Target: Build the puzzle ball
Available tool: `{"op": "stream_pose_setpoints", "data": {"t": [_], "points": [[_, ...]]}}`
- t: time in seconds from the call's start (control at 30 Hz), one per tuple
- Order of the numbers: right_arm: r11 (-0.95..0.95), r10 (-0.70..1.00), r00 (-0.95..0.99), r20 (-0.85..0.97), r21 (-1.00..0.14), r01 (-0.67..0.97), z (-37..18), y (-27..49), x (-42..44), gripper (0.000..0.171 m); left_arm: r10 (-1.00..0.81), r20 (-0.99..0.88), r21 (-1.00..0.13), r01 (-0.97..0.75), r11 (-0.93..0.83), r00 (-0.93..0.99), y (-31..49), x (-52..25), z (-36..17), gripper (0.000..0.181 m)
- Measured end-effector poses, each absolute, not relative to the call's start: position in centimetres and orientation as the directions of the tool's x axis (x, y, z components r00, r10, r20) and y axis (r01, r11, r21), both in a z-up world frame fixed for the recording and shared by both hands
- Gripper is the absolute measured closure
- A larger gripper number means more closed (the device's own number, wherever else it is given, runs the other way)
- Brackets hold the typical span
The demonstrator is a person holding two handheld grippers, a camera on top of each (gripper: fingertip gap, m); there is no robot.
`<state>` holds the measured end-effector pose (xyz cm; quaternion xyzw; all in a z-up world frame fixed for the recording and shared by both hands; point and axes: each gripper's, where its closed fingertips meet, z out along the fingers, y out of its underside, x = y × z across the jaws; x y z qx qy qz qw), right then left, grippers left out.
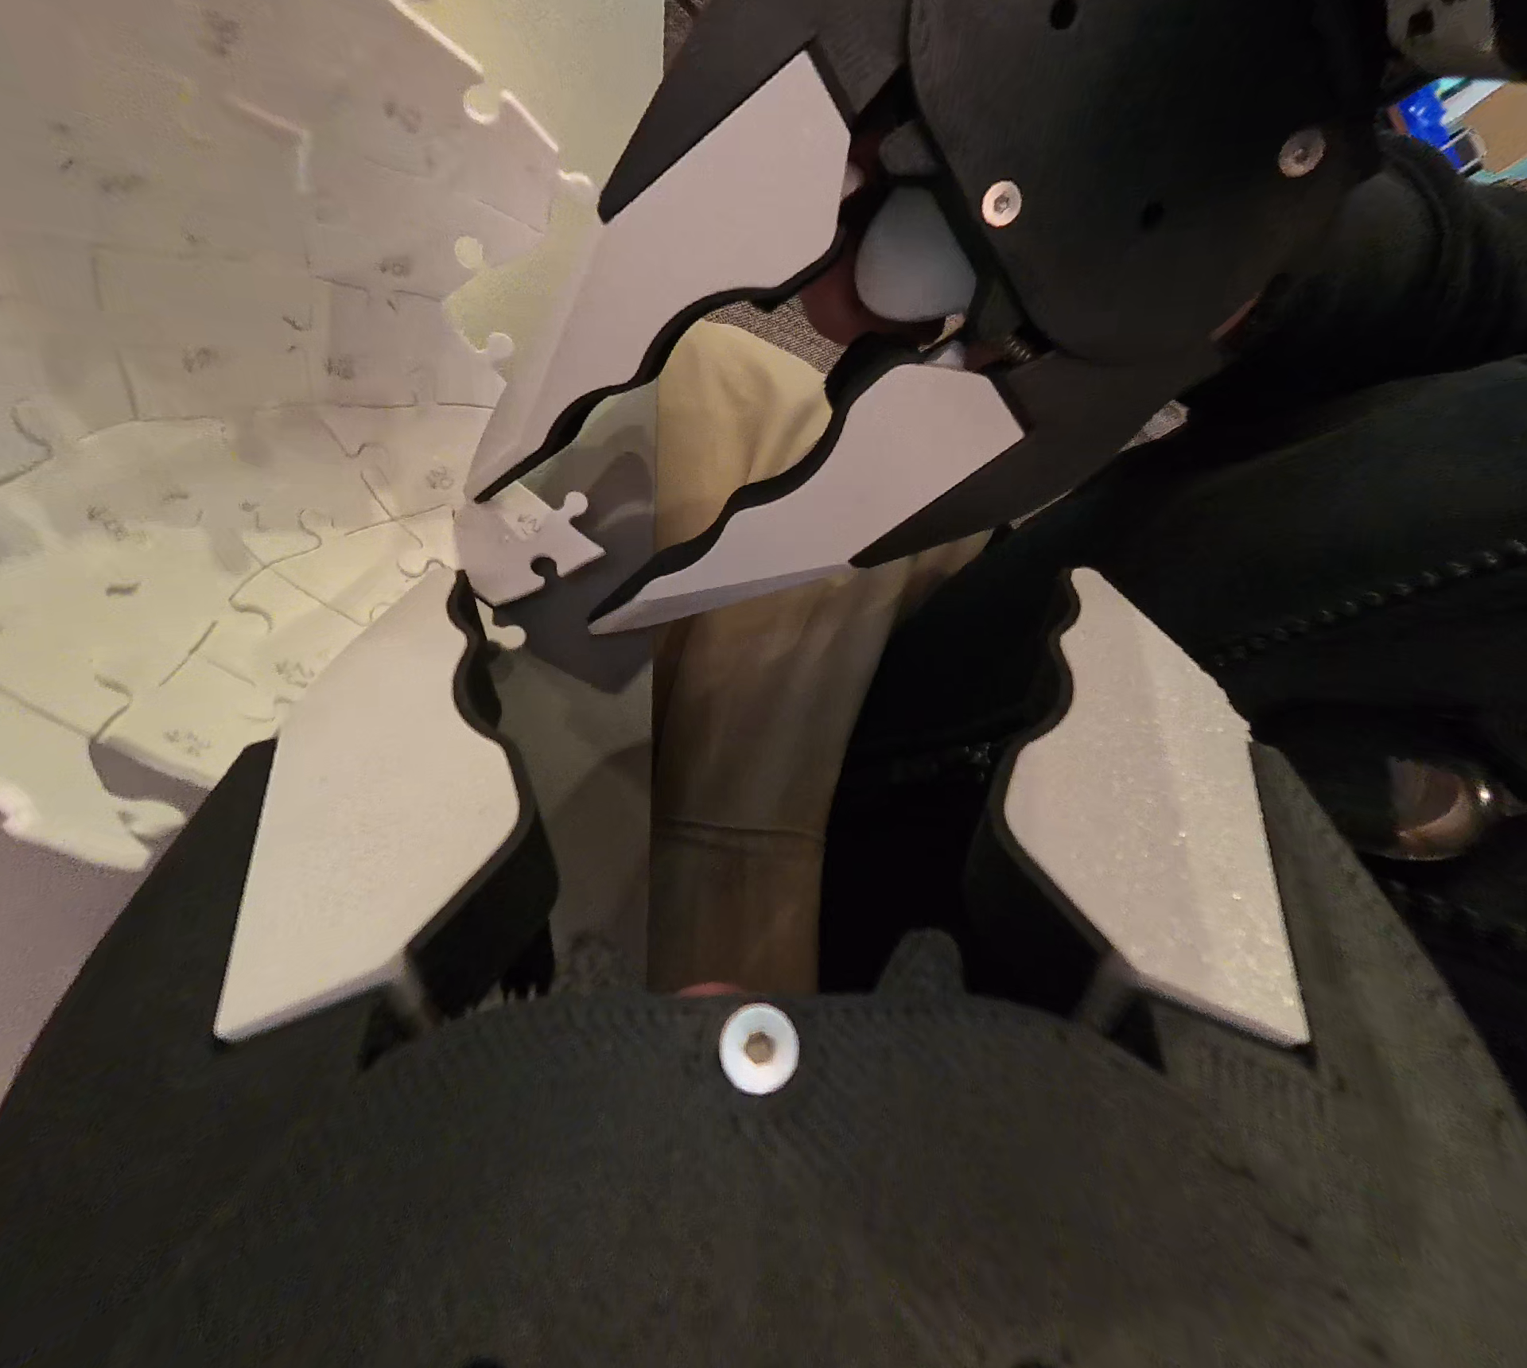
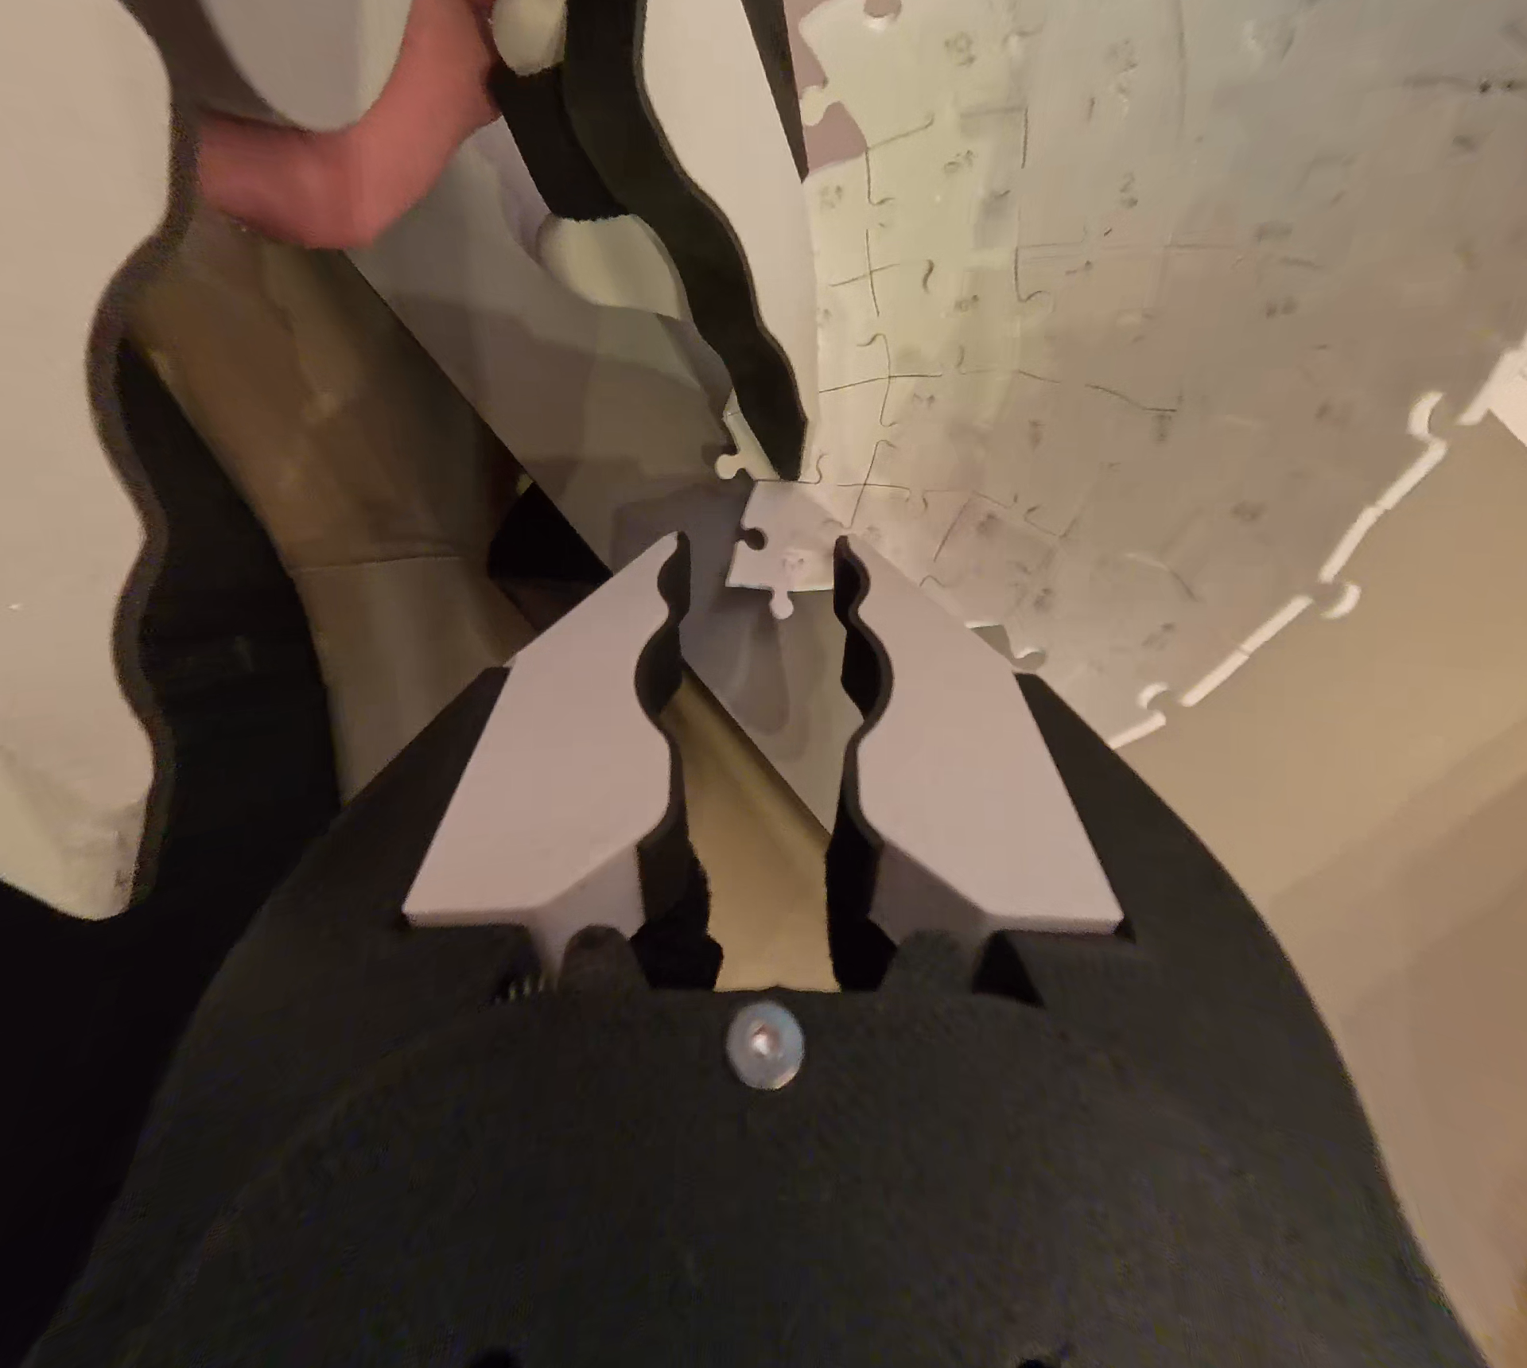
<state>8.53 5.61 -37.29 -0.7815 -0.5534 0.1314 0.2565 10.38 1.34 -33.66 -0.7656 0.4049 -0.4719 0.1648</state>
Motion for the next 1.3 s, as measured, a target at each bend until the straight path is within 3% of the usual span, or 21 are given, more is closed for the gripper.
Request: {"op": "stream_pose_setpoints", "data": {"t": [0.37,0.63,0.93,1.3], "points": [[-0.233,0.937,0.339,0.088,-0.566,0.791,-36.5,5.4,8.4,0.132,-0.787,0.572,-0.645,-0.465,-0.606,0.232,1.5,9.9,-33.4,0.058],[-0.196,0.931,0.348,0.109,-0.656,0.729,-33.5,6.2,9.0,0.131,-0.806,0.535,-0.665,-0.462,-0.587,0.254,1.6,9.2,-32.9,0.06],[0.124,0.915,0.094,0.392,-0.495,0.86,-34.4,6.3,9.0,0.143,-0.84,0.443,-0.675,-0.501,-0.542,0.313,2.2,8.2,-33.4,0.062],[0.229,0.888,0.157,0.433,-0.711,0.665,-26.5,5.6,8.8,0.143,-0.826,0.357,-0.697,-0.464,-0.546,0.436,4.7,5.1,-33.0,0.064]]}}
